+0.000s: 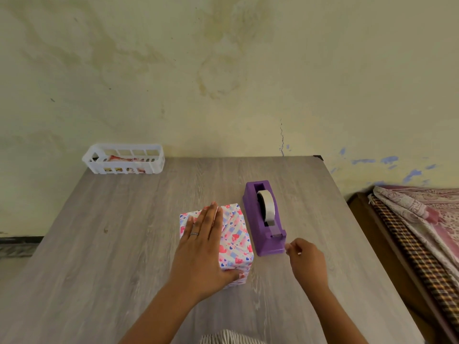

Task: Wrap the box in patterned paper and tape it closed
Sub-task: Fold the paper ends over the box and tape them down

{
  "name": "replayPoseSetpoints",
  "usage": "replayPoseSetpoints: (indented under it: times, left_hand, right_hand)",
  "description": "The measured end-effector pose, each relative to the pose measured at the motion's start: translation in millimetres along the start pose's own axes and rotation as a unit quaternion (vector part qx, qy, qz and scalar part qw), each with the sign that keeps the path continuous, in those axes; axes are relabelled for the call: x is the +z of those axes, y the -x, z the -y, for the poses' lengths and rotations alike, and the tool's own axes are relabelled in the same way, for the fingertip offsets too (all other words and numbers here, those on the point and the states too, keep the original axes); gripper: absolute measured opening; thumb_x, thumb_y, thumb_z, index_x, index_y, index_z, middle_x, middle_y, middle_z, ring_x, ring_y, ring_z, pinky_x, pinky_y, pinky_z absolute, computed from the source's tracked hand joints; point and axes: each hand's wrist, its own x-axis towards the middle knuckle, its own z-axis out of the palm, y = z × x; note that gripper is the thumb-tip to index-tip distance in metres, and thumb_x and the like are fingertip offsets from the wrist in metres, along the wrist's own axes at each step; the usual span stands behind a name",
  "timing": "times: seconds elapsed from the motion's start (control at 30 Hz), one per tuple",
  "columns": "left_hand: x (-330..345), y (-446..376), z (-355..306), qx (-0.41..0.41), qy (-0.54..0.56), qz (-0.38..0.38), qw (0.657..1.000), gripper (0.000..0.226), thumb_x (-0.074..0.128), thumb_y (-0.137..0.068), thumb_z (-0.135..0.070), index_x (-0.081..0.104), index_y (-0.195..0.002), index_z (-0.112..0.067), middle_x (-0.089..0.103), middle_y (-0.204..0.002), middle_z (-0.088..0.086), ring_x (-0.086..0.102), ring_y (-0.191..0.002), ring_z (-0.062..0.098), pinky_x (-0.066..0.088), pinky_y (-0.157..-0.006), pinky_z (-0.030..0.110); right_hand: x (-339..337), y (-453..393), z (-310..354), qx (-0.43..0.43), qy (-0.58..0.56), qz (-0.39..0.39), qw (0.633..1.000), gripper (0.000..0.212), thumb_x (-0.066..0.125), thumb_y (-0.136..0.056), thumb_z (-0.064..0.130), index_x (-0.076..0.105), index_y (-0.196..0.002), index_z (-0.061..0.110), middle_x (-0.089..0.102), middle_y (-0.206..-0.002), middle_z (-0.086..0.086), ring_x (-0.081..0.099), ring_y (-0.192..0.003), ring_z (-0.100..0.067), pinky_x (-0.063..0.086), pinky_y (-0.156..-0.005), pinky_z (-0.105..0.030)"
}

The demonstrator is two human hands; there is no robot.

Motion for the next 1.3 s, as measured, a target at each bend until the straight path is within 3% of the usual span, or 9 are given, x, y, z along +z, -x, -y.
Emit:
replayPoseSetpoints:
  times: [0.17, 0.27, 0.37, 0.53, 0.83, 0.97, 1.03, 1.1, 1.3]
  left_hand:
    - [-13.9, 4.6, 2.3, 0.009, 0.127, -0.060, 0.990, 0.117, 0.031, -0.064, -0.090, -0.016, -0.147, -0.023, -0.033, -0.151, -0.009, -0.027, -0.140, 0.011, -0.011, -0.116, 0.032]
    - [-24.2, 12.0, 17.3, -0.013, 0.195, -0.069, 0.978, 0.119, 0.030, -0.060, -0.093, -0.022, -0.143, -0.025, -0.037, -0.147, -0.017, -0.031, -0.137, 0.004, -0.012, -0.114, 0.030]
    - [-26.9, 16.0, 38.2, -0.047, 0.140, -0.029, 0.989, 0.128, 0.018, -0.048, -0.100, -0.036, -0.136, -0.025, -0.042, -0.144, -0.013, -0.039, -0.132, 0.005, -0.025, -0.110, 0.037]
    - [-15.5, 15.1, 53.2, -0.045, 0.076, 0.020, 0.996, 0.125, 0.014, -0.052, -0.098, -0.033, -0.139, -0.023, -0.038, -0.147, -0.014, -0.041, -0.131, 0.007, -0.025, -0.107, 0.053]
    - [-7.2, 16.3, 48.9, -0.055, 0.093, -0.027, 0.994, 0.109, 0.011, -0.051, -0.096, -0.037, -0.128, -0.036, -0.033, -0.146, -0.017, -0.037, -0.133, 0.005, -0.027, -0.108, 0.047]
    - [-2.7, 11.8, 50.7, -0.044, 0.085, -0.037, 0.995, 0.111, 0.007, -0.054, -0.097, -0.025, -0.139, -0.033, -0.022, -0.151, -0.012, -0.028, -0.138, 0.012, -0.024, -0.109, 0.051]
    - [-0.7, 10.9, 52.0, -0.029, 0.076, -0.039, 0.996, 0.109, 0.013, -0.063, -0.095, 0.005, -0.149, -0.028, 0.011, -0.157, -0.001, 0.003, -0.144, 0.022, -0.006, -0.109, 0.060]
    - [0.6, 10.2, 53.4, -0.014, 0.064, -0.038, 0.997, 0.101, 0.017, -0.070, -0.091, 0.032, -0.142, -0.022, 0.038, -0.149, 0.005, 0.029, -0.138, 0.029, 0.007, -0.106, 0.067]
    - [-1.0, 12.7, 57.5, -0.004, 0.048, -0.039, 0.998, 0.101, 0.019, -0.070, -0.091, 0.046, -0.137, -0.020, 0.044, -0.144, 0.007, 0.036, -0.135, 0.031, 0.002, -0.106, 0.059]
  right_hand:
    - [-31.0, 13.5, 62.0, -0.107, -0.131, -0.004, 0.986, 0.024, 0.057, -0.093, 0.018, 0.062, -0.071, 0.009, 0.061, -0.062, -0.005, 0.048, -0.055, -0.016, 0.037, -0.053, -0.028]
    - [-45.0, 26.2, 106.7, -0.134, -0.235, 0.084, 0.959, 0.025, 0.056, -0.093, 0.018, 0.063, -0.071, 0.008, 0.065, -0.064, -0.009, 0.047, -0.052, -0.016, 0.039, -0.053, -0.031]
    - [-51.1, 35.2, 145.2, -0.127, -0.261, 0.204, 0.935, 0.025, 0.054, -0.095, 0.019, 0.064, -0.075, 0.006, 0.062, -0.058, -0.001, 0.045, -0.047, -0.011, 0.039, -0.049, -0.023]
    - [-32.9, 33.9, 188.3, -0.120, -0.146, 0.306, 0.933, 0.029, 0.055, -0.095, 0.024, 0.065, -0.071, 0.012, 0.055, -0.049, 0.005, 0.040, -0.042, -0.009, 0.035, -0.043, -0.018]
    - [-2.5, 25.2, 209.2, -0.057, 0.014, 0.265, 0.962, 0.029, 0.066, -0.087, 0.031, 0.063, -0.068, 0.008, 0.059, -0.059, -0.003, 0.053, -0.047, -0.010, 0.044, -0.053, -0.018]
    - [6.9, 23.2, 214.0, -0.062, 0.108, 0.242, 0.962, 0.027, 0.070, -0.081, 0.034, 0.064, -0.081, 0.008, 0.063, -0.073, -0.006, 0.061, -0.066, -0.017, 0.050, -0.068, -0.024]
    - [9.2, 23.1, 216.4, -0.076, 0.146, 0.229, 0.959, 0.029, 0.069, -0.080, 0.038, 0.064, -0.084, 0.010, 0.068, -0.080, -0.006, 0.066, -0.073, -0.019, 0.052, -0.074, -0.025]
    - [9.3, 23.8, 218.9, -0.092, 0.179, 0.230, 0.952, 0.031, 0.066, -0.082, 0.041, 0.065, -0.087, 0.011, 0.071, -0.085, -0.004, 0.068, -0.079, -0.018, 0.052, -0.078, -0.026]
    - [-2.7, 26.4, 215.7, -0.119, 0.311, 0.248, 0.910, 0.041, 0.051, -0.090, 0.053, 0.055, -0.092, 0.013, 0.061, -0.075, 0.001, 0.063, -0.077, -0.015, 0.051, -0.081, -0.024]
